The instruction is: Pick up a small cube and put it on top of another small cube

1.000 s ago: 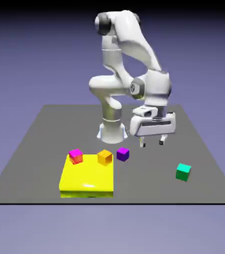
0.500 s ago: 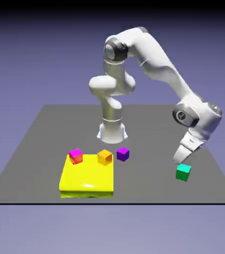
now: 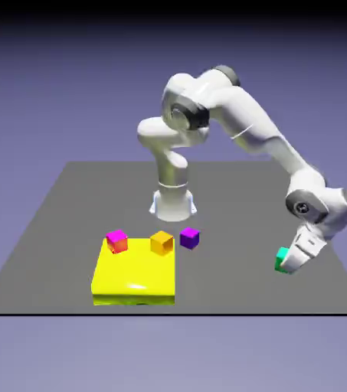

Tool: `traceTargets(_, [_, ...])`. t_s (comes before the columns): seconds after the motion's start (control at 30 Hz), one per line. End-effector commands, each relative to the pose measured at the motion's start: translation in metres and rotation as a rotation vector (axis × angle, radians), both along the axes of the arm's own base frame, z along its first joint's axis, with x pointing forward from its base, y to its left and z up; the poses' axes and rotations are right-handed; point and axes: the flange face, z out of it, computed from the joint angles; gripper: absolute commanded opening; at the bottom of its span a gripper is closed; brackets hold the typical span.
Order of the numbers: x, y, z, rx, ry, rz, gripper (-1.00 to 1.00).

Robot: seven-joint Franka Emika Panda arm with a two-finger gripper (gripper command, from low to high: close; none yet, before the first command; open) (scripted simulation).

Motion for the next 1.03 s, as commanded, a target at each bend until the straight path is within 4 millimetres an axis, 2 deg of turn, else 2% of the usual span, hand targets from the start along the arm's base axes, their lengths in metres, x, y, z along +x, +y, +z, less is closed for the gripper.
traceTargets(0.0, [0.010,-0.023,0.003,-0.020,-0.004,-0.071,-1.00])
traceTargets(0.17, [0.044,-0.141,0.024,-0.091,-0.018,-0.461,-1.00])
traceTargets(0.33, [0.053,-0.260,0.055,-0.116,-0.030,-0.887,-1.00])
traceTargets(0.5, [0.033,-0.370,0.089,-0.087,-0.034,-1.334,-1.00])
traceTargets(0.67, [-0.011,-0.463,0.122,0.007,-0.021,-1.790,-1.00])
traceTargets(0.73, [-0.014,-0.468,0.124,0.015,-0.019,-1.816,-1.00])
traceTargets(0.87, [-0.029,-0.451,0.065,0.015,-0.019,-1.816,-1.00])
traceTargets(0.9, [-0.031,-0.450,0.060,0.015,-0.019,-1.816,-1.00])
traceTargets(0.93, [-0.031,-0.450,0.060,0.015,-0.019,-1.816,1.00])
traceTargets(0.97, [-0.031,-0.450,0.060,0.015,-0.019,-1.816,1.00])
traceTargets(1.0, [-0.026,-0.454,0.074,0.016,-0.019,-1.816,1.00])
